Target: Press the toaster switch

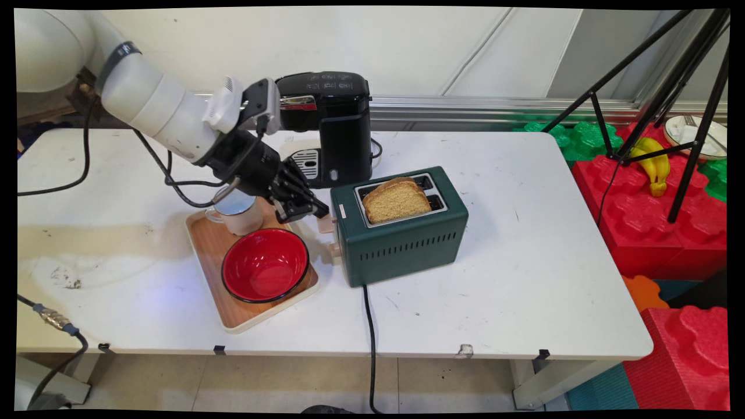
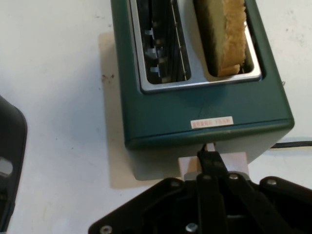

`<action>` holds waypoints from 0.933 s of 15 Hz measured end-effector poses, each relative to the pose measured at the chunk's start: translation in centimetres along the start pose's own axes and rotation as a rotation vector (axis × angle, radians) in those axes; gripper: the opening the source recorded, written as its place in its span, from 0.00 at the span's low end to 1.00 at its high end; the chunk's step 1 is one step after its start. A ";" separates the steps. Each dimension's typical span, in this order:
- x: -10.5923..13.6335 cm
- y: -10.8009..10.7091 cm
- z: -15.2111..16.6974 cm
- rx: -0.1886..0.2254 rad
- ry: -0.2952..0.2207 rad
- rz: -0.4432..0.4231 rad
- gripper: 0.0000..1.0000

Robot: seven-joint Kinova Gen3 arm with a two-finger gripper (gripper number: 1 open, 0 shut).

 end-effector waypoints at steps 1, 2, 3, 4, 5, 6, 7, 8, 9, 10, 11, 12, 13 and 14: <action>0.0 0.0 0.2 0.000 0.000 -0.001 0.00; -0.1 0.0 0.5 0.000 0.001 -0.002 0.00; -0.1 0.0 0.8 -0.001 0.000 -0.004 0.00; -0.2 0.0 1.1 -0.001 0.000 -0.006 0.00; -0.3 0.0 1.3 -0.002 -0.001 -0.008 0.00; -0.3 0.0 1.5 -0.003 -0.002 -0.009 0.00; -0.5 0.1 1.8 -0.004 -0.004 -0.011 0.00; -0.5 0.1 2.0 -0.004 -0.005 -0.012 0.00; -0.7 0.1 2.3 -0.005 -0.007 -0.014 0.00; -0.8 0.1 2.6 -0.007 -0.010 -0.017 0.00; -1.0 0.2 2.9 -0.007 -0.013 -0.020 0.00; -1.1 0.2 3.1 -0.008 -0.015 -0.022 0.00; -1.2 0.1 3.4 -0.009 -0.017 -0.023 0.00; -1.3 0.1 3.6 -0.009 -0.020 -0.025 0.00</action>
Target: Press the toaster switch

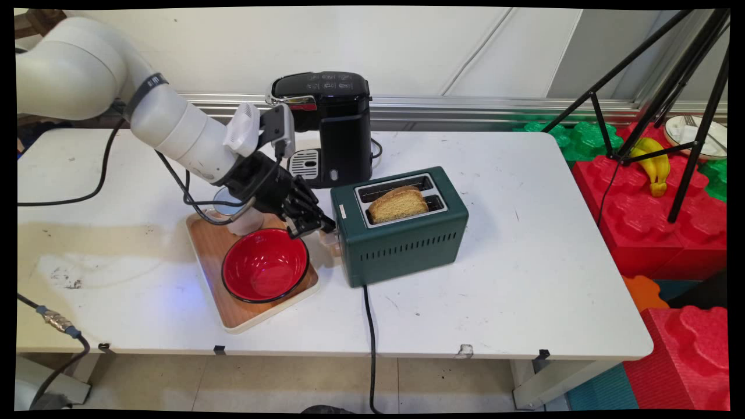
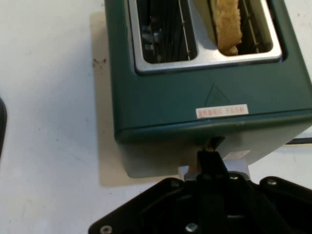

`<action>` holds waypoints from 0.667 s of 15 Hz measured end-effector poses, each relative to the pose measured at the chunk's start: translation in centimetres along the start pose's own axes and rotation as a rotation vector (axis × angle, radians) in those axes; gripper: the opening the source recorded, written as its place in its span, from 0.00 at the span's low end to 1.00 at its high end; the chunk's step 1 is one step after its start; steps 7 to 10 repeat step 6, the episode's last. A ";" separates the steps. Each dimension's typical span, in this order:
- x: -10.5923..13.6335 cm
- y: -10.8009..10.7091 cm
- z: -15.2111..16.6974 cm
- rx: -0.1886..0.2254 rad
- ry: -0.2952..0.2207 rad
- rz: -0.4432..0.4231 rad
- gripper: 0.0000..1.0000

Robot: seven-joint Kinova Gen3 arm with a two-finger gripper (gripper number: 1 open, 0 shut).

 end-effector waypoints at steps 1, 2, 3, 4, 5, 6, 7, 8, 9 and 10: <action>-0.1 0.0 0.2 0.000 -0.002 -0.001 0.00; -0.2 0.0 0.4 0.000 -0.004 -0.003 0.00; -0.3 0.0 0.5 0.000 -0.005 -0.003 0.00; -0.4 0.0 0.6 0.000 -0.007 -0.005 0.00; -0.4 0.0 0.7 0.000 -0.007 -0.006 0.00; -0.4 0.0 0.7 0.000 -0.008 -0.007 0.00; -0.4 0.0 0.7 0.000 -0.008 -0.007 0.00; -0.4 0.0 0.7 0.000 -0.008 -0.007 0.00; -0.4 0.0 0.7 0.000 -0.008 -0.007 0.00; -0.4 0.0 0.7 0.000 -0.008 -0.007 0.00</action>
